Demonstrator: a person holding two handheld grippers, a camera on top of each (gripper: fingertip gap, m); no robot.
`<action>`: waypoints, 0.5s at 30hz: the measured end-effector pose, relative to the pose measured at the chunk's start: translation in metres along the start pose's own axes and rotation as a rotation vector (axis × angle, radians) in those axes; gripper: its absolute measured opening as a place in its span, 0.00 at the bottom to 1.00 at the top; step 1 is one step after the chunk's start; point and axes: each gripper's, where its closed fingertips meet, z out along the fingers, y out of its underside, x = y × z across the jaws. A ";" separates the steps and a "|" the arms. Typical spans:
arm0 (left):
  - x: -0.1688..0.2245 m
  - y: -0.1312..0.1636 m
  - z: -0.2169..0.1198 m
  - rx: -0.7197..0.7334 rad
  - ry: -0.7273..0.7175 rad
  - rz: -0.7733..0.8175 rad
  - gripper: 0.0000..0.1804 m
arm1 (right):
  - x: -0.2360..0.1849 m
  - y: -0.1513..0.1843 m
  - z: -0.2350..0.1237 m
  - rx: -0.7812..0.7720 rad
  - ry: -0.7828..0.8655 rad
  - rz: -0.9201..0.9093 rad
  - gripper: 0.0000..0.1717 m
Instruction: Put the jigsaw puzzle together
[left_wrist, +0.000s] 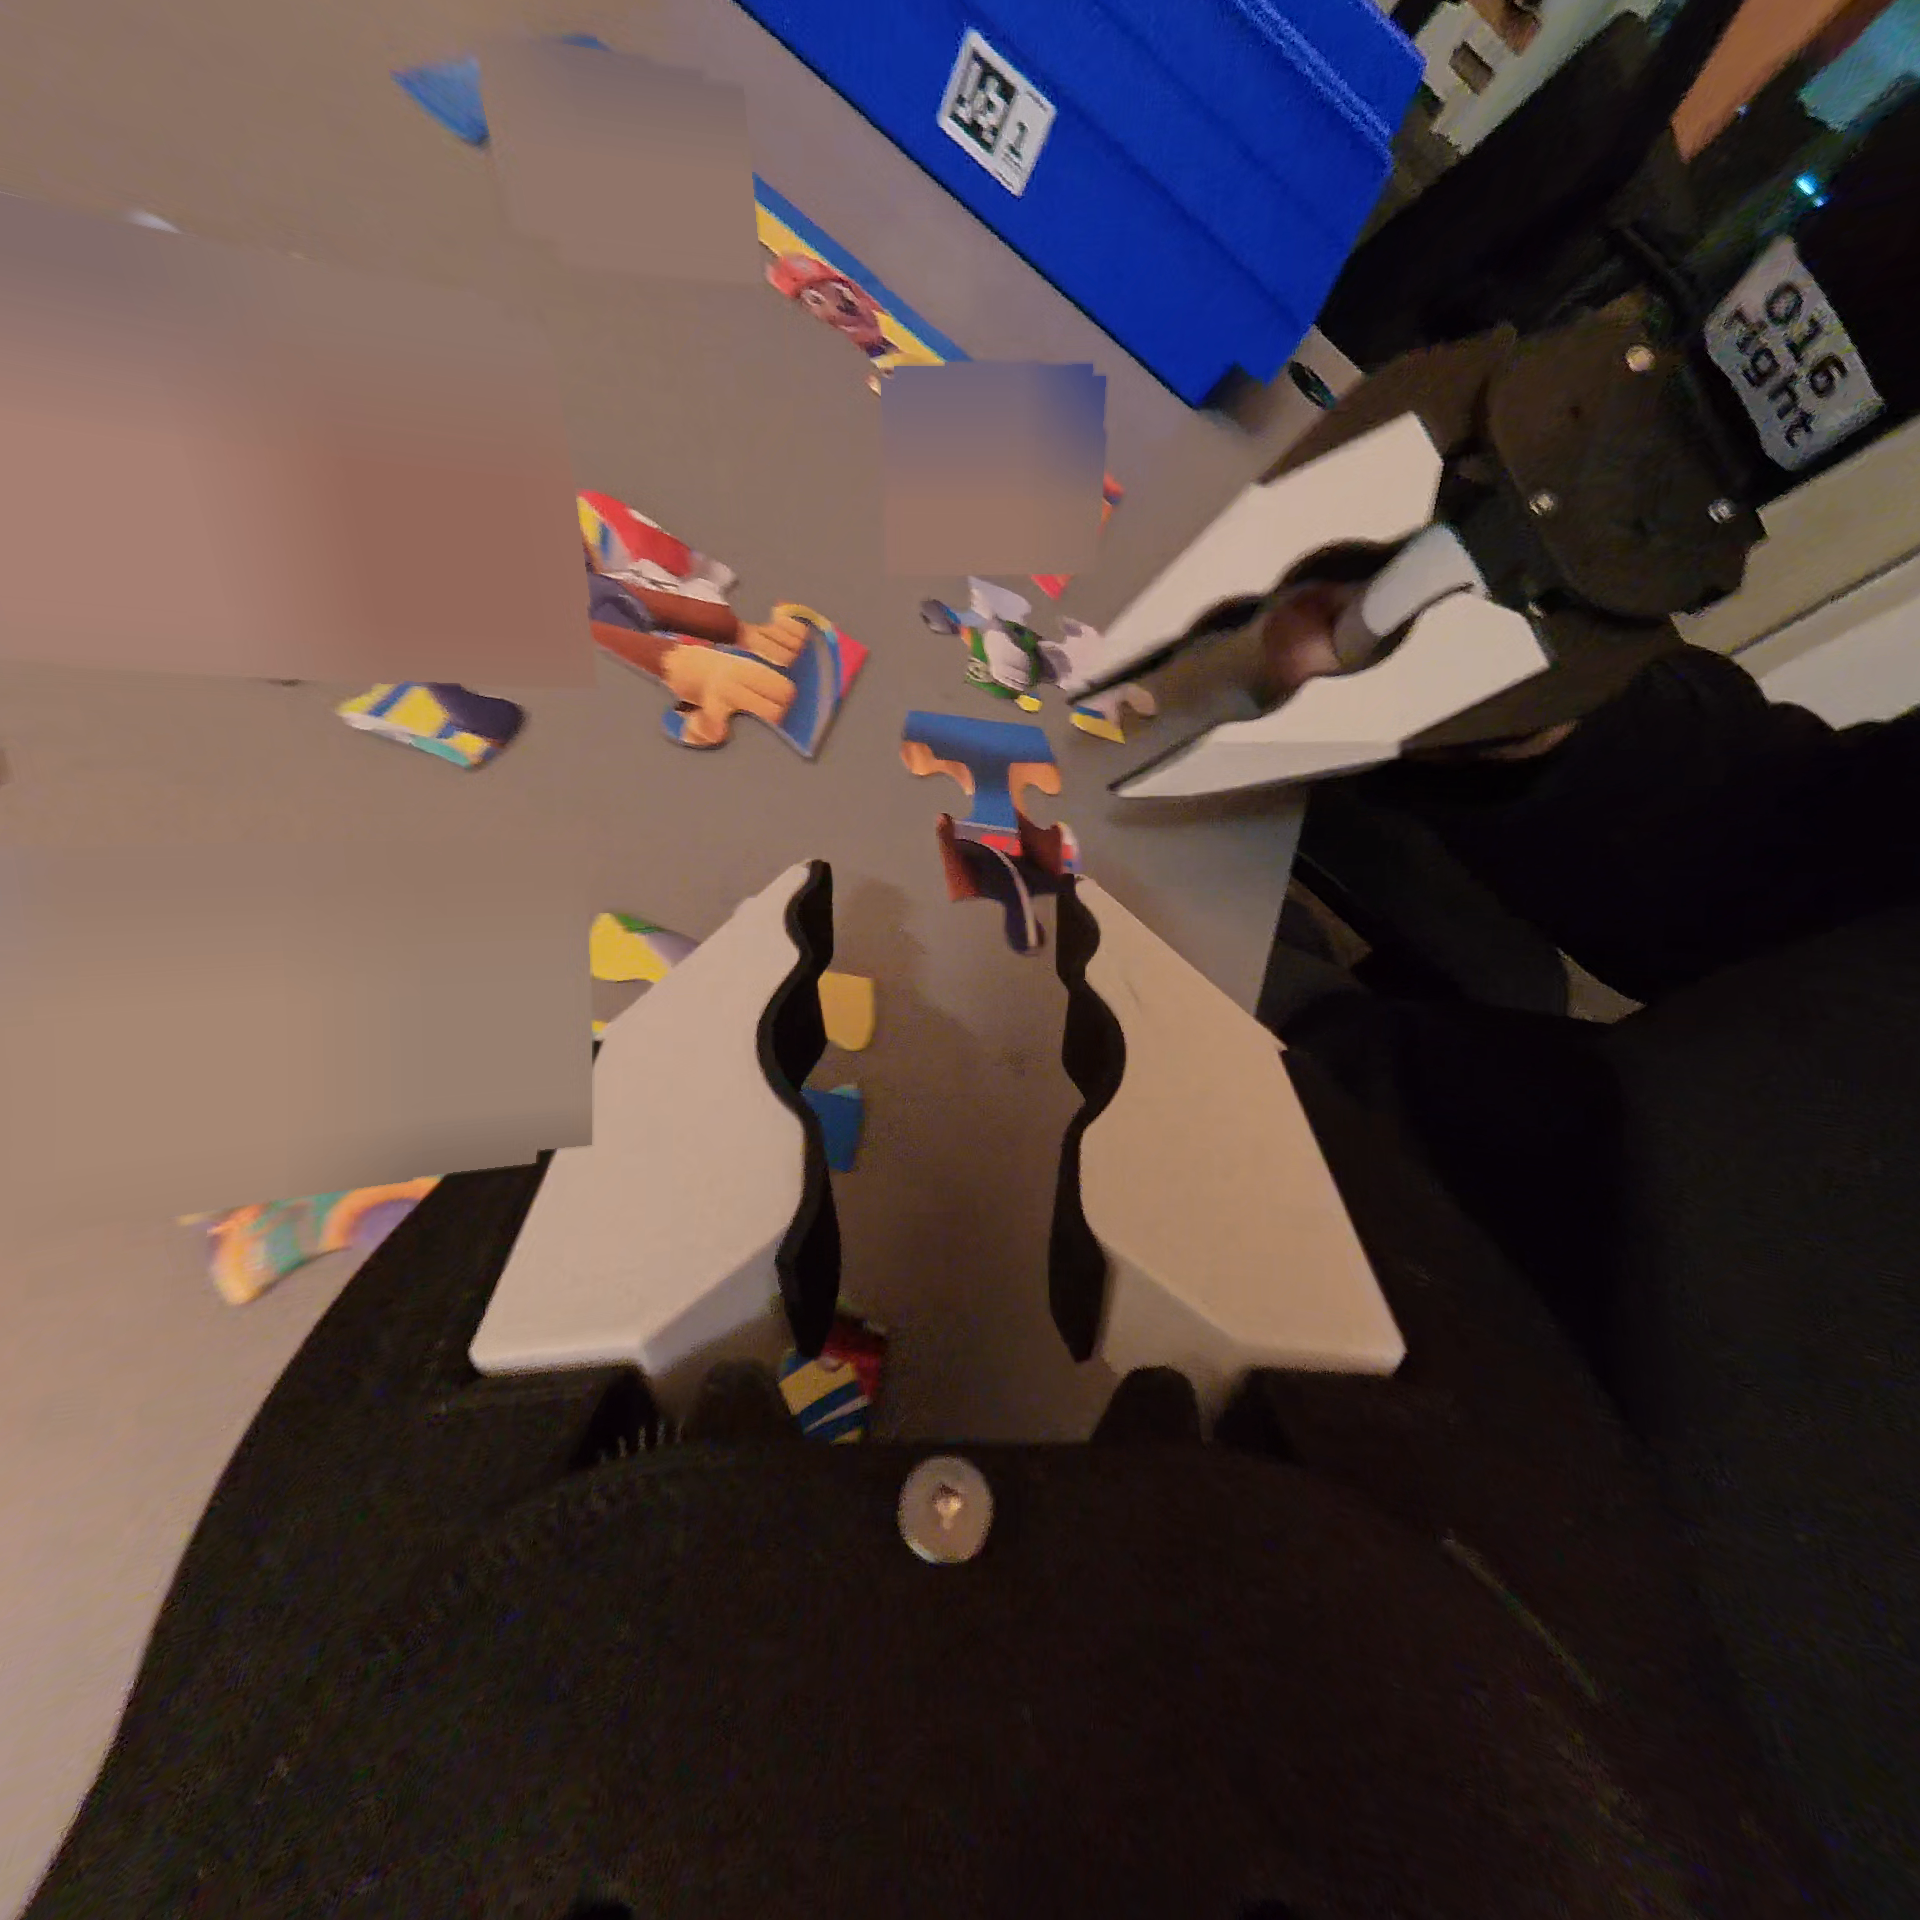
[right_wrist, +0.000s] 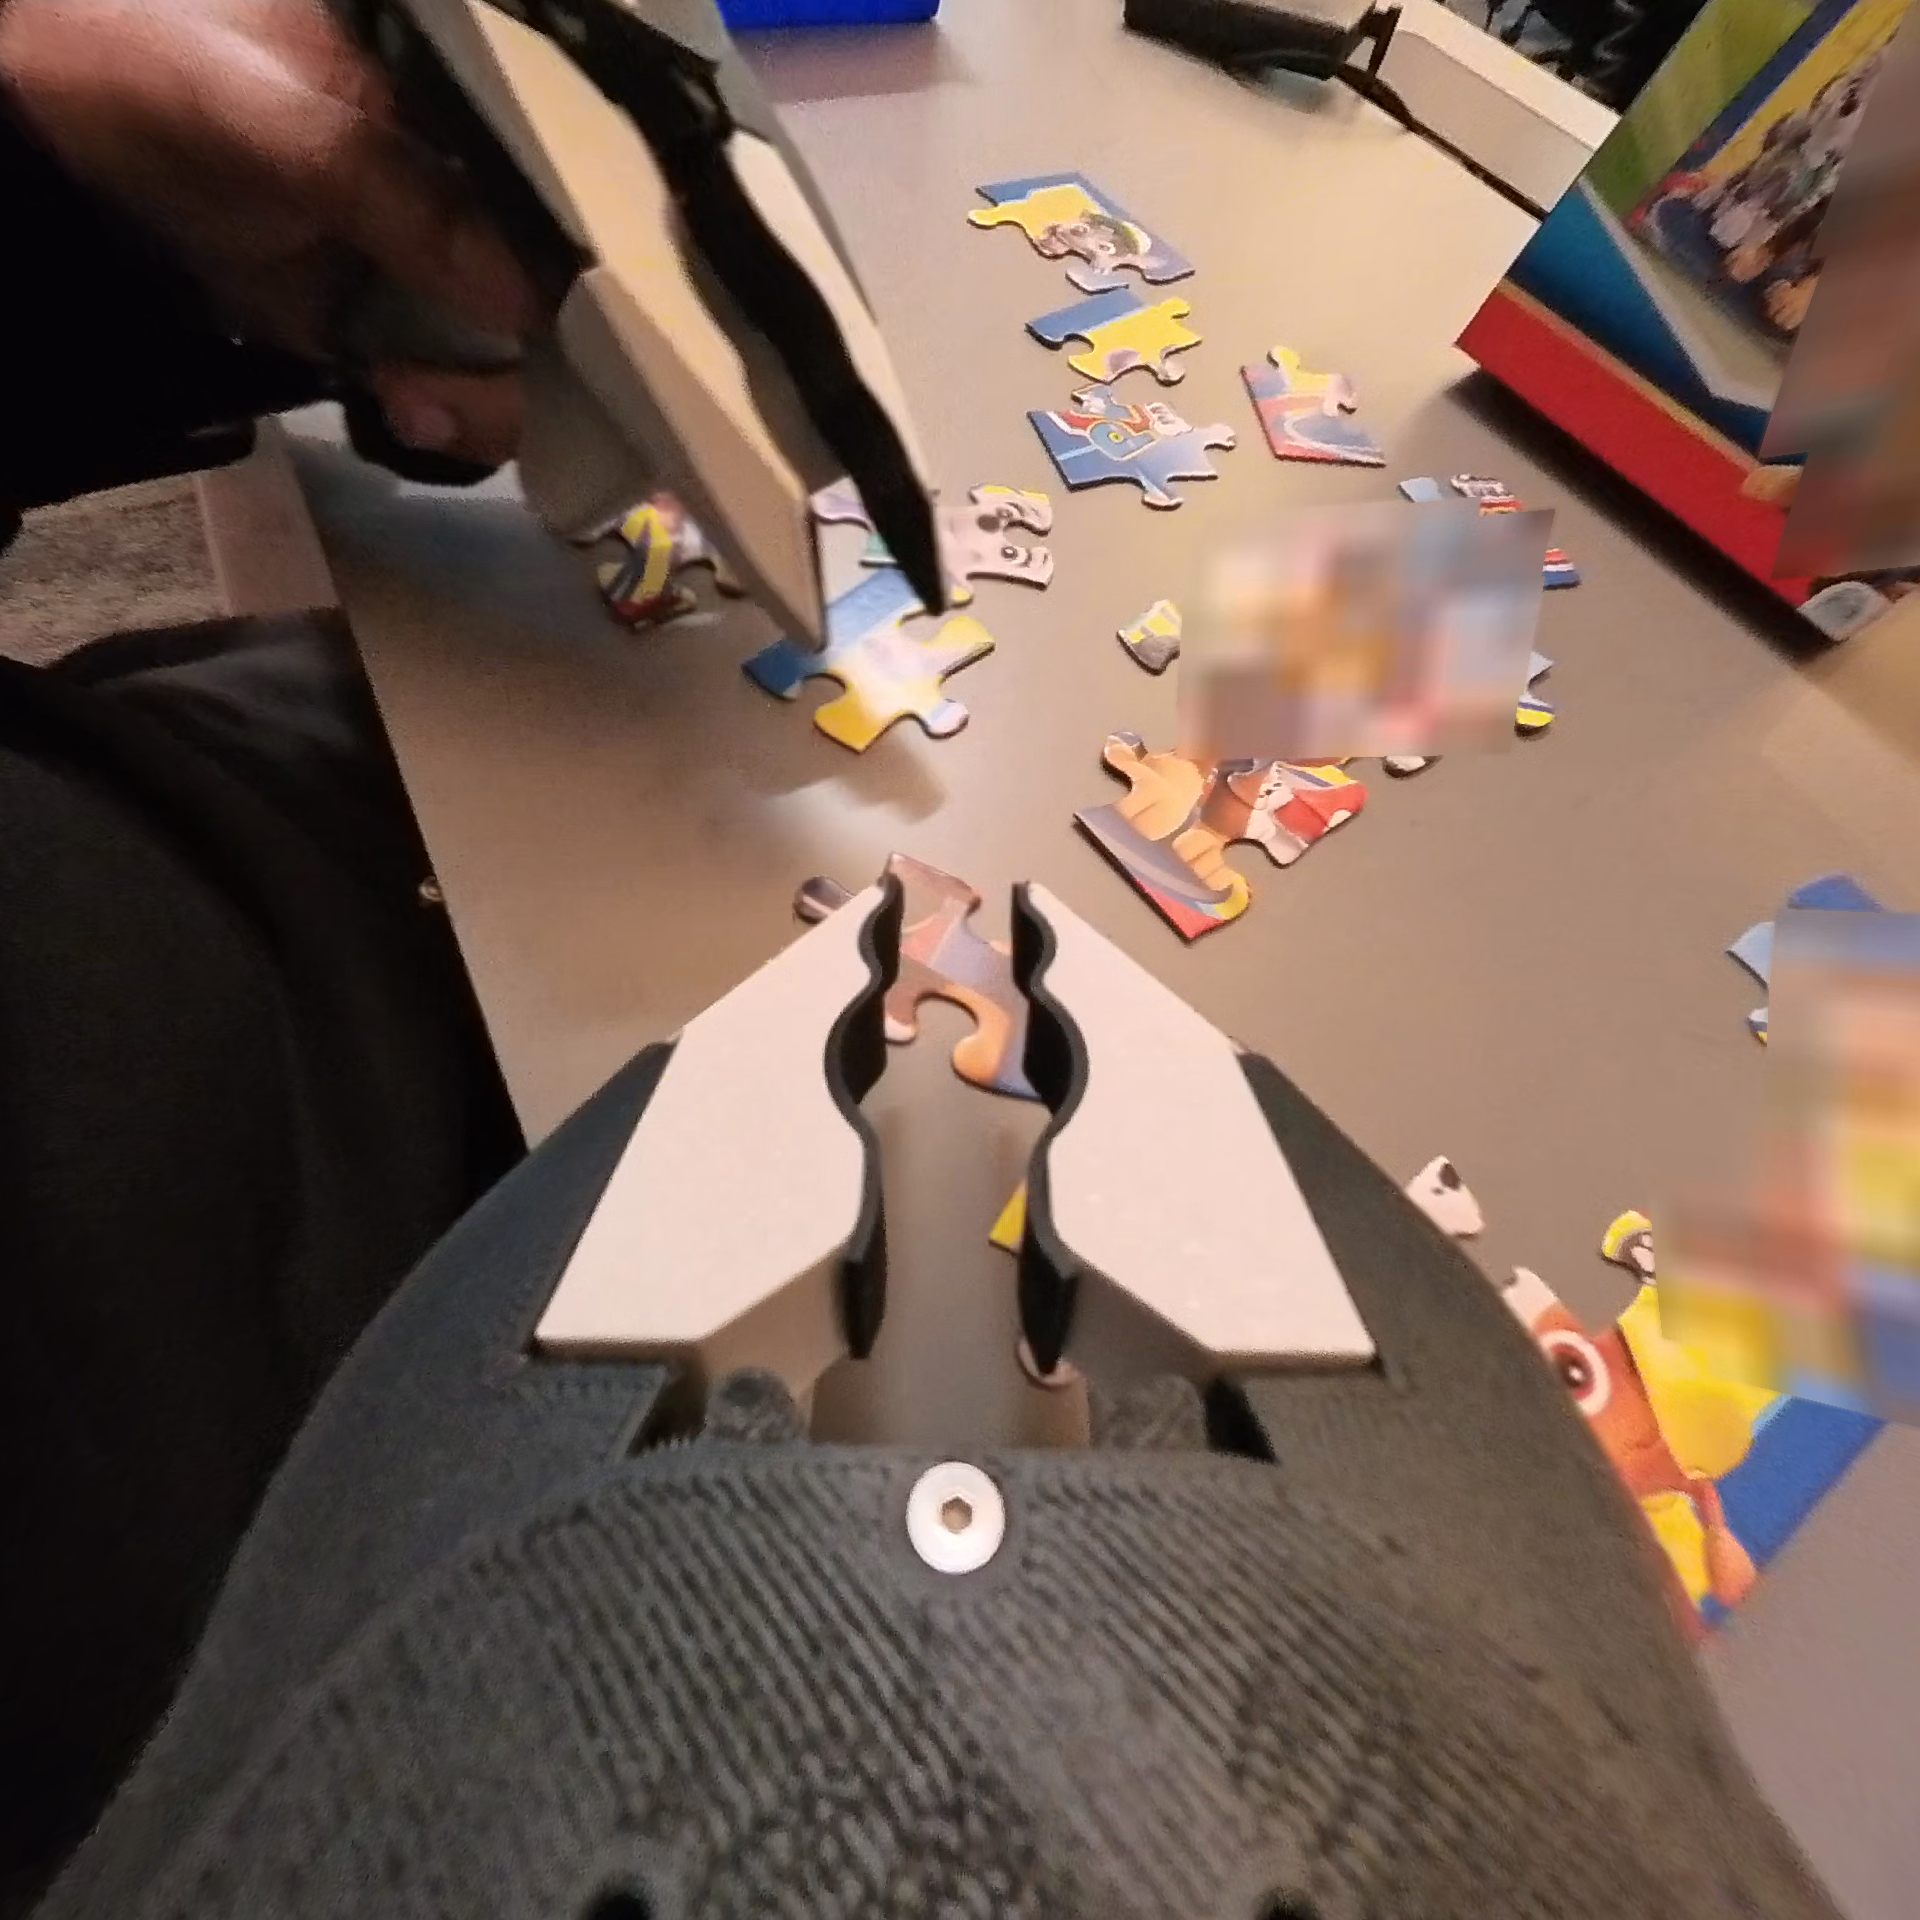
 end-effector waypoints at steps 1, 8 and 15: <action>0.006 0.002 0.004 -0.005 0.011 0.007 0.23 | 0.003 0.002 0.001 -0.016 0.000 0.001 0.15; 0.021 0.019 0.020 -0.067 -0.076 0.127 0.23 | 0.002 0.020 0.026 -0.174 -0.192 0.033 0.35; 0.031 0.034 0.020 -0.060 -0.147 0.134 0.30 | -0.028 0.028 0.008 -0.311 -0.333 0.132 0.38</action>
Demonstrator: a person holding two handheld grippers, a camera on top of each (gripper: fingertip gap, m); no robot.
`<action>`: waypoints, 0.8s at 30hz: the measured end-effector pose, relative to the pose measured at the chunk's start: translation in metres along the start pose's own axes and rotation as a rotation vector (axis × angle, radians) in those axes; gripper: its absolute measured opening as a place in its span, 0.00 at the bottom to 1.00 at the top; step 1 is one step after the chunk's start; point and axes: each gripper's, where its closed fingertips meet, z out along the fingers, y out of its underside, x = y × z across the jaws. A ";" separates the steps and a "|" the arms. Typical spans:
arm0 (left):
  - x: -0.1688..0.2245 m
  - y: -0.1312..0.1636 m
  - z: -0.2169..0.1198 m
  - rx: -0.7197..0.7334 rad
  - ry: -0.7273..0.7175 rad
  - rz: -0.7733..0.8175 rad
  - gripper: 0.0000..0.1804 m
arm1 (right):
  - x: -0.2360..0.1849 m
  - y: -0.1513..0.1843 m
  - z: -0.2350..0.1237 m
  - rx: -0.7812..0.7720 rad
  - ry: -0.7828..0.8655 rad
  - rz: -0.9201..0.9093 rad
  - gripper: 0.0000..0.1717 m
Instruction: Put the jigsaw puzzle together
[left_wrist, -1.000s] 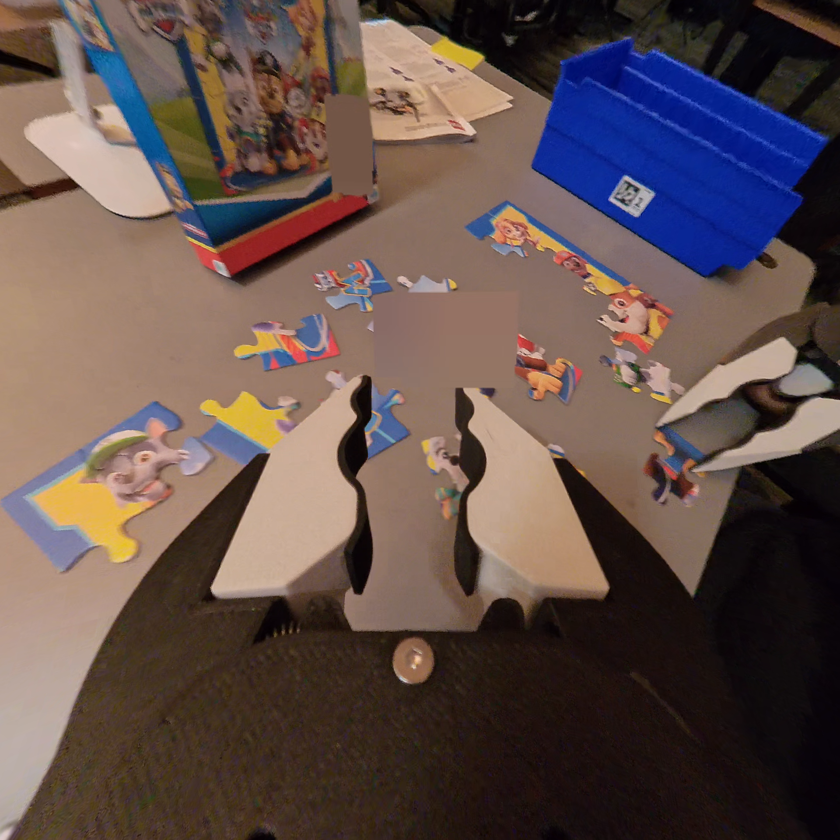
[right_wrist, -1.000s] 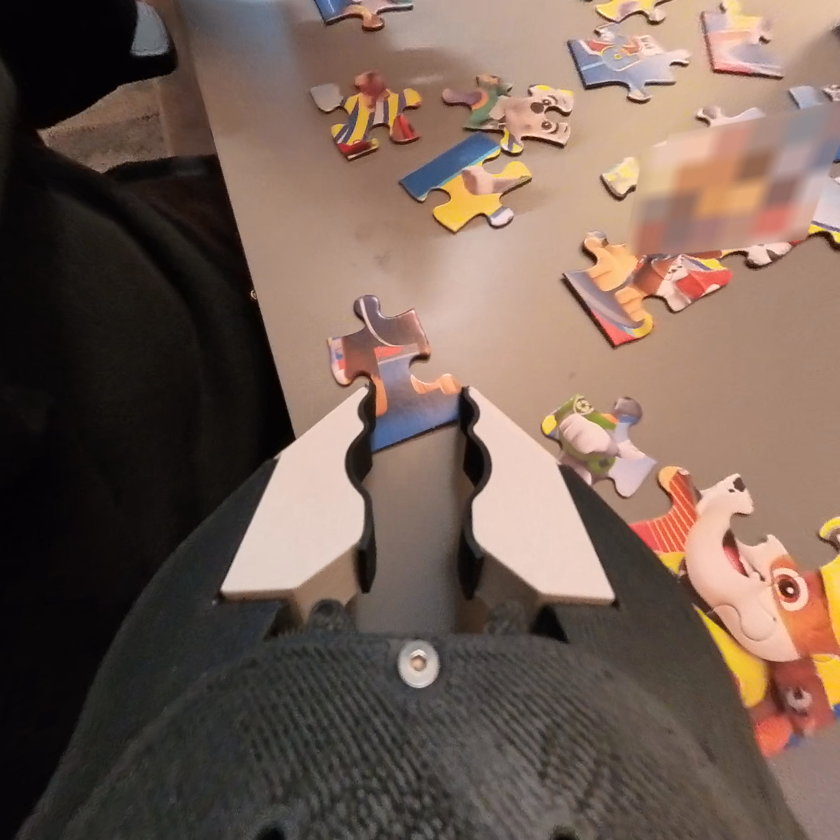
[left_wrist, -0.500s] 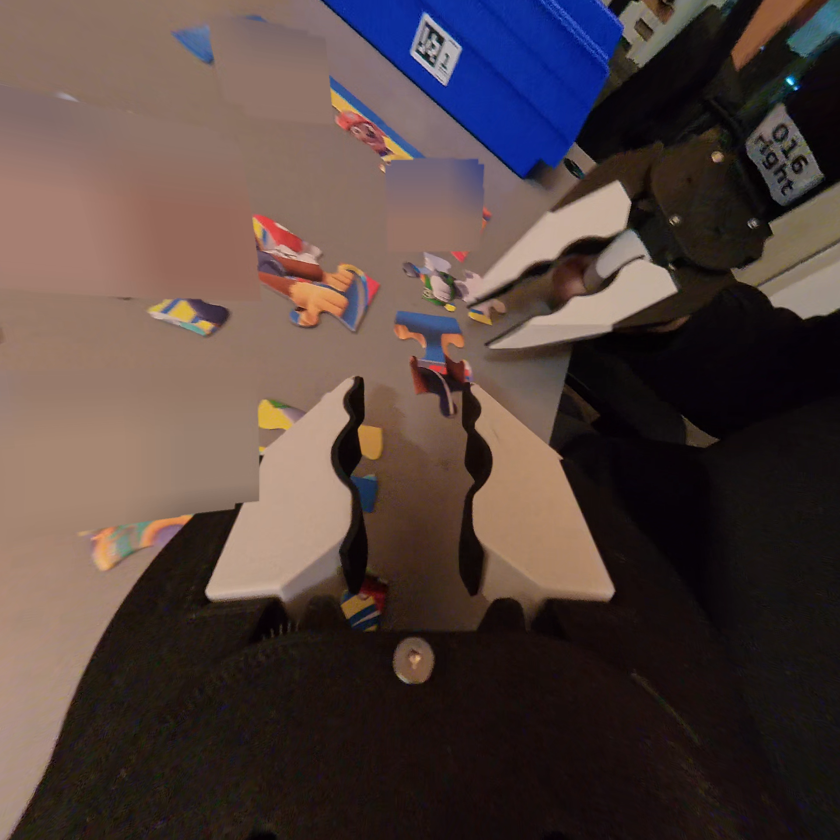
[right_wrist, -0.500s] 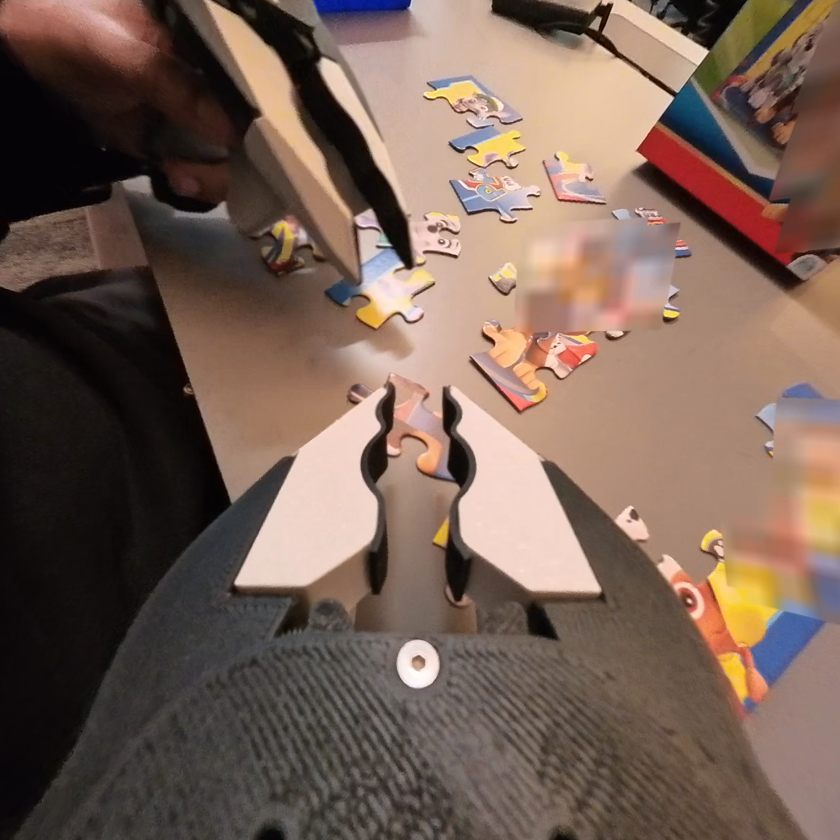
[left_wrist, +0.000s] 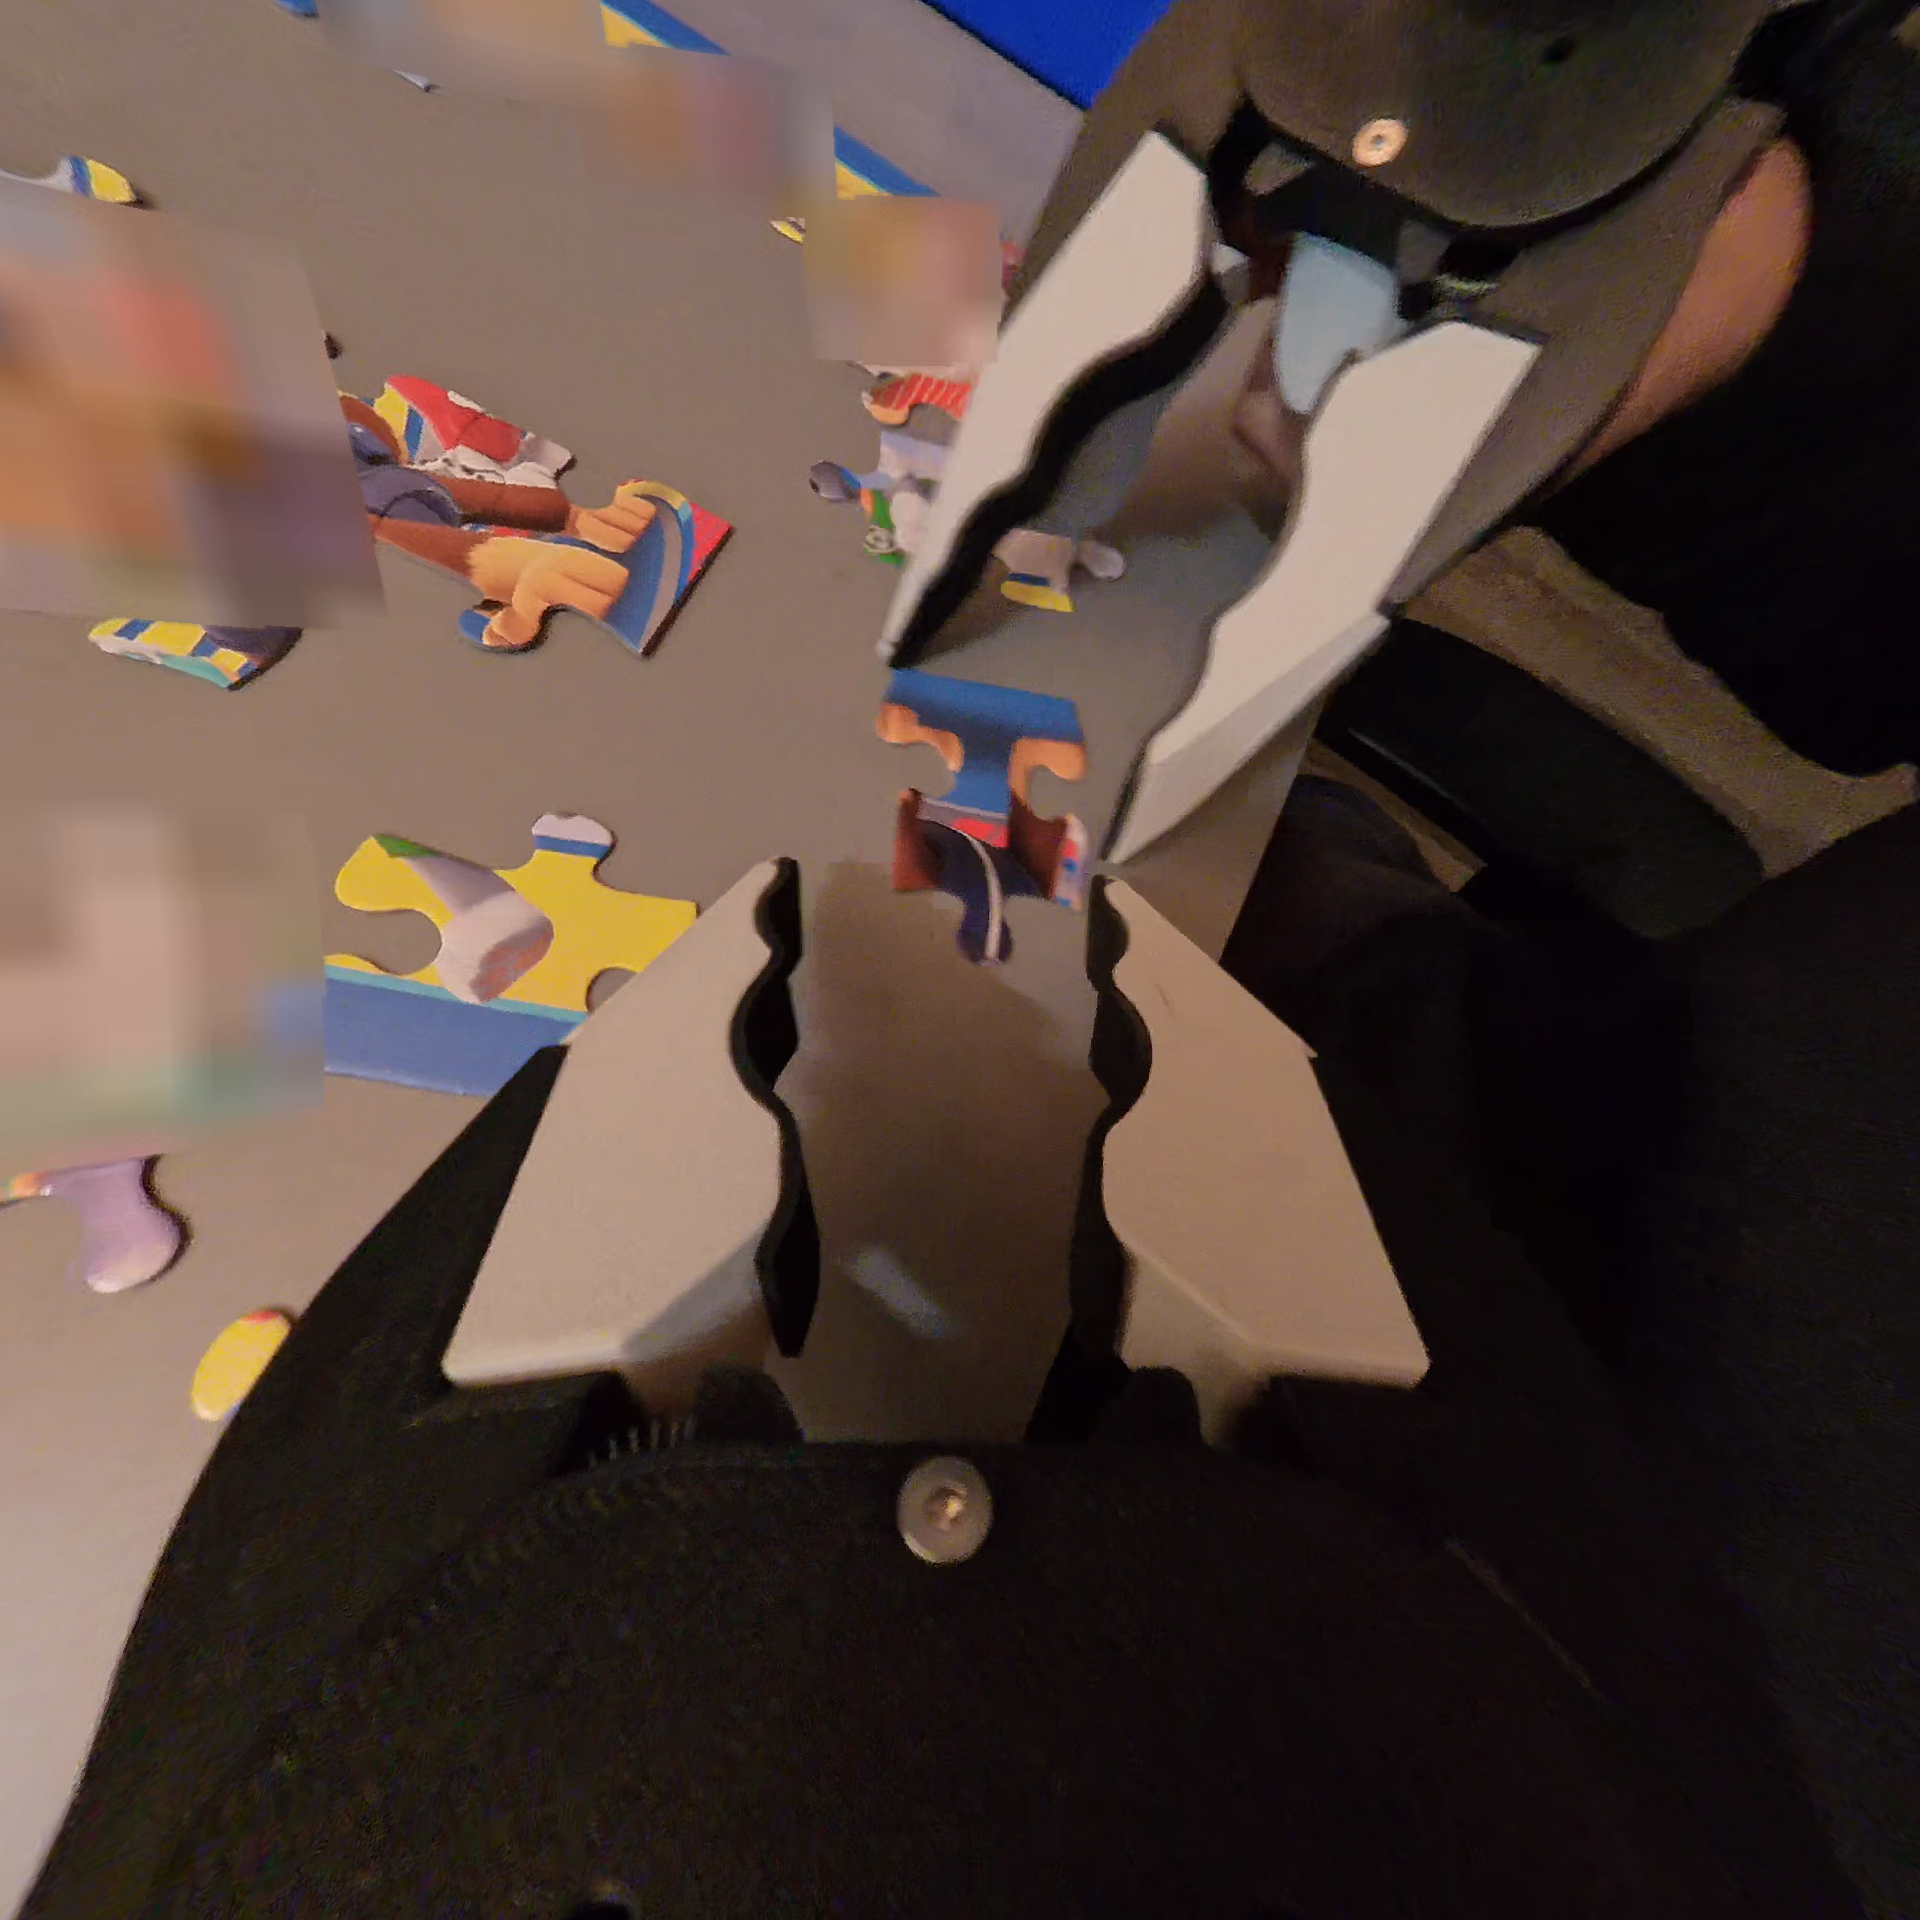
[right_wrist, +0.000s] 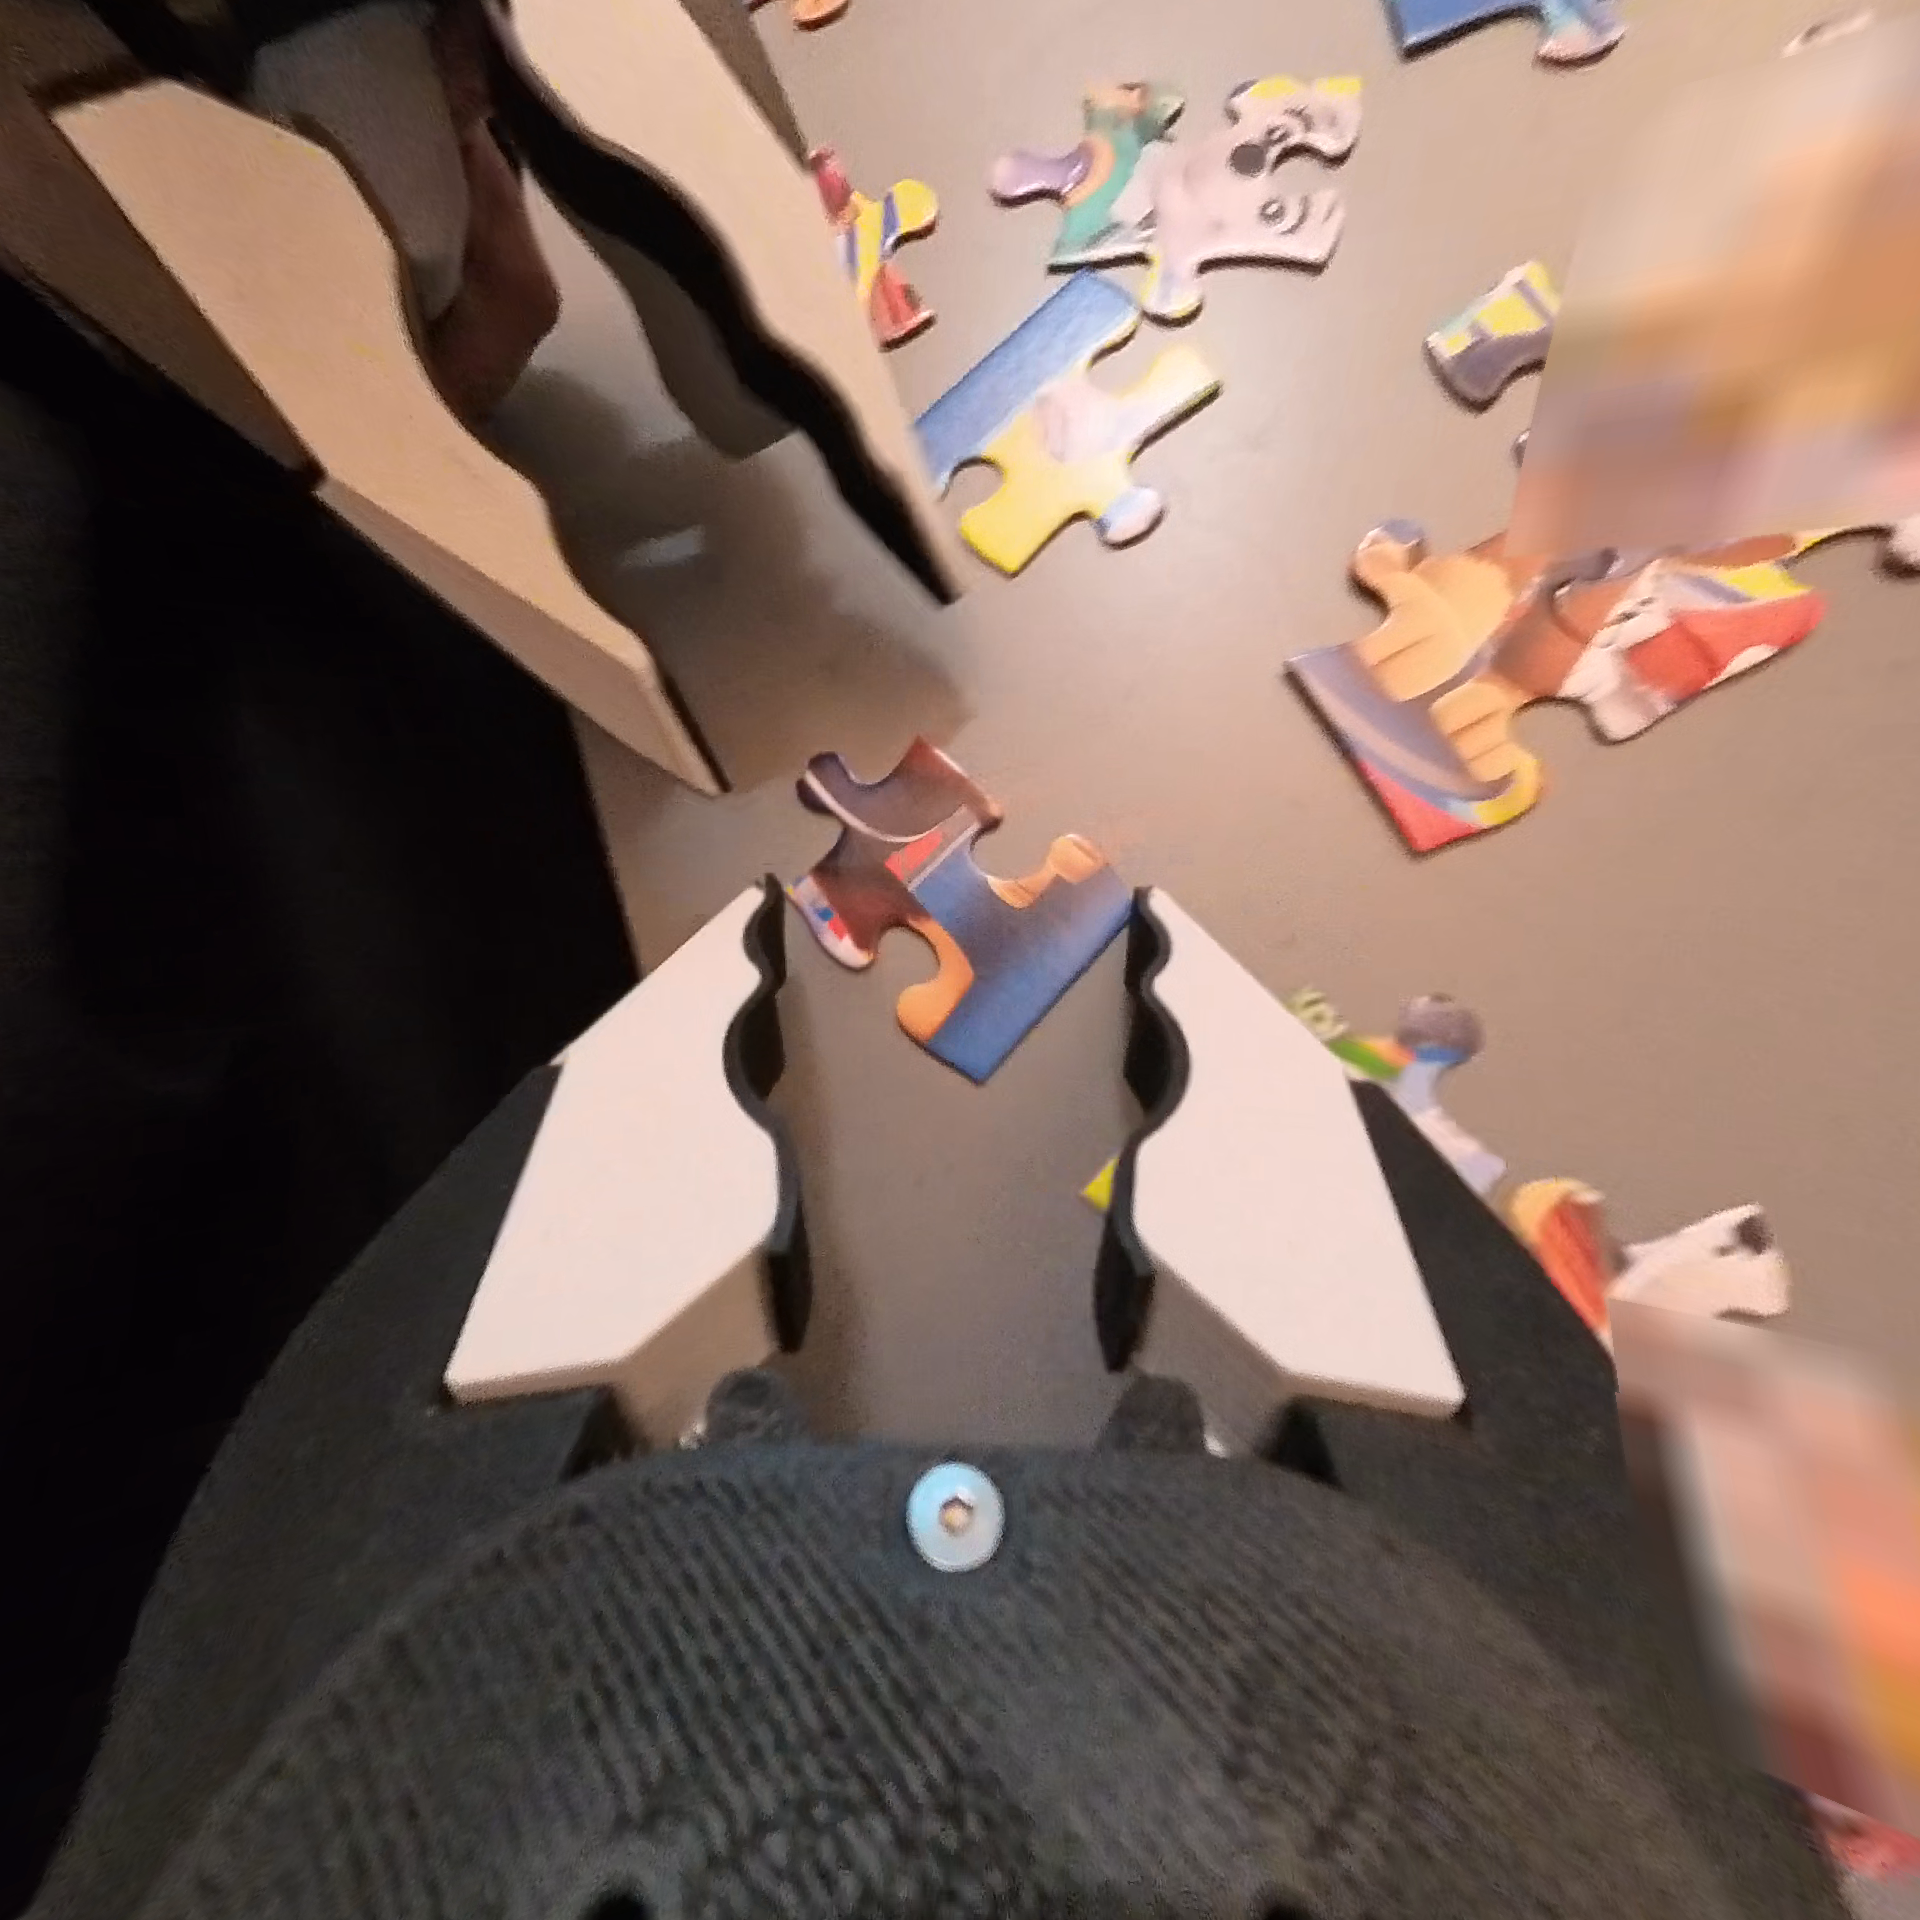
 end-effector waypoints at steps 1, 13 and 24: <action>0.000 0.002 0.000 0.006 -0.025 0.009 0.34 | -0.007 0.003 -0.001 -0.001 -0.010 0.014 0.38; 0.002 0.021 -0.015 -0.001 -0.186 0.088 0.36 | -0.076 0.015 -0.004 0.115 -0.039 -0.161 0.30; 0.000 0.023 -0.039 0.059 -0.209 0.023 0.35 | -0.075 0.017 0.010 0.104 0.432 -1.007 0.22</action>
